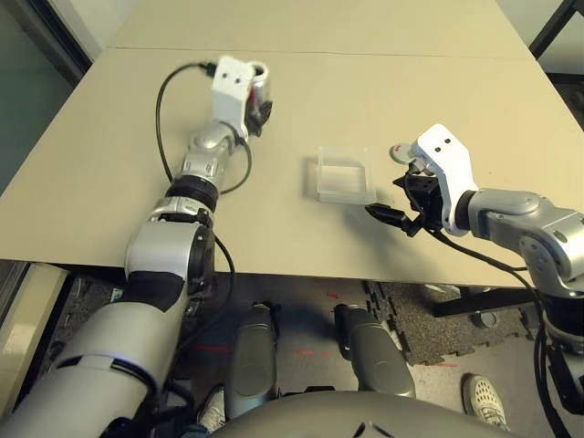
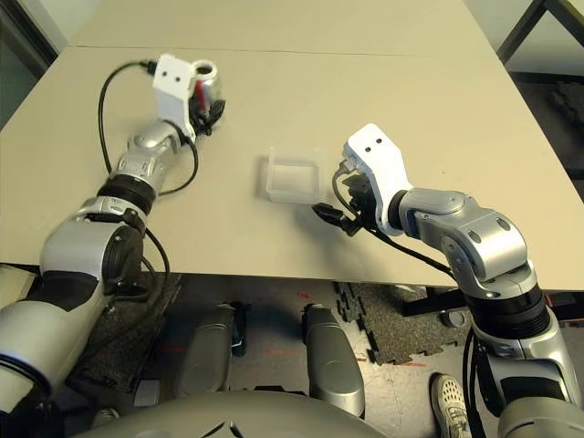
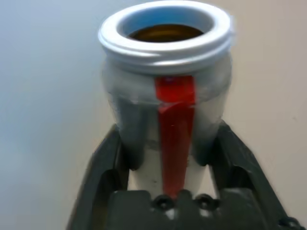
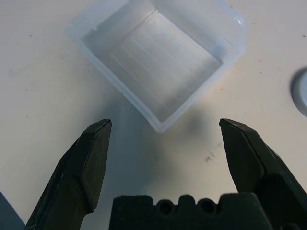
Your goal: Pour the medicine from the bottle into the box.
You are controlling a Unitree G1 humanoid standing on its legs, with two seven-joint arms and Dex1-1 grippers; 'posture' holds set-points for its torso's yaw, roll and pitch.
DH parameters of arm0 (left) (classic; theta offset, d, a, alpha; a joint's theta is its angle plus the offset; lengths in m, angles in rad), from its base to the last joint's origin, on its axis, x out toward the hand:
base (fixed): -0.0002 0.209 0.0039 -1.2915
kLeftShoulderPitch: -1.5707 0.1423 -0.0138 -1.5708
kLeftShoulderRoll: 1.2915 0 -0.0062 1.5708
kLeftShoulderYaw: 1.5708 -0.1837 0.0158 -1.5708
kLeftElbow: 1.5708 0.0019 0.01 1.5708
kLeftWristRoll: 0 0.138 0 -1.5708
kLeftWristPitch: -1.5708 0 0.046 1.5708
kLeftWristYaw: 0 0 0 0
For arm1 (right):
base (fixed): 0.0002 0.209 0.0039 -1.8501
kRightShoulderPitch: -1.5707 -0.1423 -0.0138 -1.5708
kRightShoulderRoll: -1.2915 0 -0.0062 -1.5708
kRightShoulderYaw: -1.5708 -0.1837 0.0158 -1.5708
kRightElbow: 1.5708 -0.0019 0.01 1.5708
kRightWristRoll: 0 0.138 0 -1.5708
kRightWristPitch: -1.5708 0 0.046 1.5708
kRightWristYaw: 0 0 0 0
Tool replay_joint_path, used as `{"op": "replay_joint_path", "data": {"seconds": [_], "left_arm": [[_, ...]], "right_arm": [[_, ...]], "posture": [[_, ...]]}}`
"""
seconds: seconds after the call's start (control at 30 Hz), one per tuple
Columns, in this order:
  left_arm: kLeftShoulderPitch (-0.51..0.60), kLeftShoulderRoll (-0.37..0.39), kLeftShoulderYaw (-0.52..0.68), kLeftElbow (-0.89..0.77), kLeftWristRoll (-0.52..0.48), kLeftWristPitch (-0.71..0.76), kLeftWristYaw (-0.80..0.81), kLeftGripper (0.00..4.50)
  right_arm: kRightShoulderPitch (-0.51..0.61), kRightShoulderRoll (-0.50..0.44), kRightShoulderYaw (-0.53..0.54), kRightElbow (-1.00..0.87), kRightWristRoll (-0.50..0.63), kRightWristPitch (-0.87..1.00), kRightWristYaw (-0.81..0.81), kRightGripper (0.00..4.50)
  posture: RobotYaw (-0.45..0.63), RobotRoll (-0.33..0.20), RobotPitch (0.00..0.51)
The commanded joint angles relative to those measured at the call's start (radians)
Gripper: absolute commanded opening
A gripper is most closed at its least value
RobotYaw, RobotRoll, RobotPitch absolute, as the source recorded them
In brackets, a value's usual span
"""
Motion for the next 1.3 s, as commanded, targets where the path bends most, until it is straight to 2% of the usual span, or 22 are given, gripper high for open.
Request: {"op": "replay_joint_path", "data": {"seconds": [0.03, 0.17, 0.23, 0.5, 0.73, 0.77, 0.8, 0.87, 0.93, 1.0, 1.03, 1.1, 1.2, 1.3], "left_arm": [[-0.085, 0.017, -0.293, -0.029, 0.352, -0.246, 0.165, 2.43], [-0.142, 0.033, -0.488, 0.029, 0.566, -0.281, 0.341, 2.43], [-0.162, 0.028, -0.536, 0.058, 0.616, -0.279, 0.42, 2.43], [-0.216, -0.025, -0.552, 0.147, 0.632, -0.237, 0.548, 2.43], [-0.2, -0.047, -0.549, 0.173, 0.616, -0.233, 0.545, 2.43], [-0.192, -0.05, -0.528, 0.181, 0.585, -0.259, 0.525, 2.43], [-0.171, -0.06, -0.455, 0.211, 0.493, -0.279, 0.428, 2.43], [-0.113, -0.098, -0.226, 0.268, 0.218, -0.261, 0.135, 2.43], [-0.05, -0.171, 0.094, 0.281, -0.137, -0.051, -0.163, 2.43], [-0.031, -0.222, 0.347, 0.276, -0.39, 0.232, -0.267, 2.43], [-0.028, -0.231, 0.446, 0.27, -0.481, 0.348, -0.247, 2.43], [-0.006, -0.234, 0.581, 0.249, -0.6, 0.499, -0.199, 2.43], [0.056, -0.226, 0.746, 0.225, -0.746, 0.645, -0.074, 2.43], [0.135, -0.225, 0.773, 0.191, -0.767, 0.683, -0.024, 2.43]], "right_arm": [[0.006, 0.014, 0.015, 0.012, -0.01, -0.005, -0.007, 4.5], [0.004, 0.041, 0.021, 0.026, -0.024, -0.022, -0.017, 4.5], [0.005, 0.051, 0.022, 0.03, -0.03, -0.028, -0.022, 4.5], [0.018, 0.071, 0.011, 0.033, -0.039, -0.04, -0.033, 4.5], [0.023, 0.066, 0.01, 0.031, -0.043, -0.039, -0.026, 4.5], [0.024, 0.068, 0.011, 0.03, -0.043, -0.039, -0.026, 4.5], [0.025, 0.069, 0.012, 0.03, -0.044, -0.039, -0.027, 4.5], [0.029, 0.072, 0.011, 0.026, -0.042, -0.037, -0.029, 4.5], [0.035, 0.07, 0.006, 0.022, -0.041, -0.033, -0.029, 4.5], [0.041, 0.061, 0.0, 0.017, -0.039, -0.027, -0.027, 4.5], [0.043, 0.055, -0.002, 0.014, -0.039, -0.023, -0.025, 4.5], [0.048, 0.046, -0.007, 0.009, -0.037, -0.016, -0.022, 4.5], [0.051, 0.031, -0.008, 0.001, -0.031, -0.005, -0.016, 4.5], [0.048, 0.019, -0.007, -0.005, -0.026, 0.006, -0.009, 4.5]], "posture": [[-0.09, 0.0, 0.16], [-0.09, 0.0, 0.155], [-0.1, 0.0, 0.152], [-0.11, 0.0, 0.152], [-0.11, 0.0, 0.153], [-0.11, 0.0, 0.153], [-0.12, 0.0, 0.152], [-0.12, 0.0, 0.152], [-0.13, 0.0, 0.154], [-0.13, 0.0, 0.161], [-0.13, 0.0, 0.166], [-0.13, 0.0, 0.171], [-0.13, 0.0, 0.175], [-0.13, 0.0, 0.177]]}}
